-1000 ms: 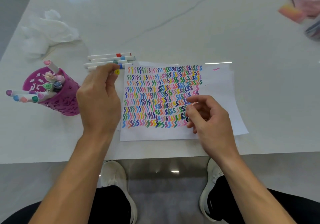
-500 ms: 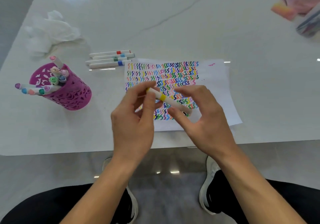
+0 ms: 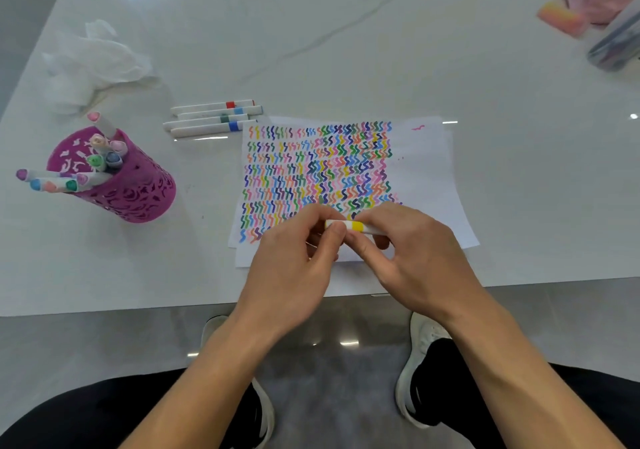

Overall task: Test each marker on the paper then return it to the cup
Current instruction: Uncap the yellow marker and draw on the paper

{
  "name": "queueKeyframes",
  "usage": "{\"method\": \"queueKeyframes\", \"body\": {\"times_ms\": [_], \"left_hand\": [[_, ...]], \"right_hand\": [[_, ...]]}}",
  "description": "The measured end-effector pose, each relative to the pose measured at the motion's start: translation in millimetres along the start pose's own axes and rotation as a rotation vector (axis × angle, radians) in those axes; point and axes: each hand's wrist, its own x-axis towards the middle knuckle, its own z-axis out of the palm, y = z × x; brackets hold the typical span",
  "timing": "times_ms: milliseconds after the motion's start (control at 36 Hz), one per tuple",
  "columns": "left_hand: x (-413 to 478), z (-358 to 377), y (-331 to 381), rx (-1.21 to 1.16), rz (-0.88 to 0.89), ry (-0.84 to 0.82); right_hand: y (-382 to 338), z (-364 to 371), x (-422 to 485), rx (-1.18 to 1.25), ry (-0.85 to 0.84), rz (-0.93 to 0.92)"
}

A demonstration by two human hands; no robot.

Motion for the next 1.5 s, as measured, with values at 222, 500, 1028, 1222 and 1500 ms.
{"method": "queueKeyframes", "body": {"times_ms": [222, 500, 1028, 1222, 1500], "left_hand": [[2.2, 7.7, -0.3, -0.063, -0.045, -0.035], [0.9, 17.5, 1.1, -0.204, -0.117, 0.020], [4.7, 19.0, 7.4, -0.206, -0.083, 0.162], [4.7, 19.3, 5.5, -0.075, -0.077, 0.225], [3.2, 24.8, 4.7, 0.072, -0.062, 0.184]], "right_hand": [[7.5, -0.3, -8.9, -0.049, -0.003, 0.006], [9.1, -0.7, -15.8, -0.080, 0.030, 0.065], [8.0, -20.7, -14.1, 0.309, -0.122, 0.303], [14.2, -27.8, -10.4, 0.597, 0.120, 0.331], [16.8, -31.9, -5.6, 0.886, 0.146, 0.410]]}}
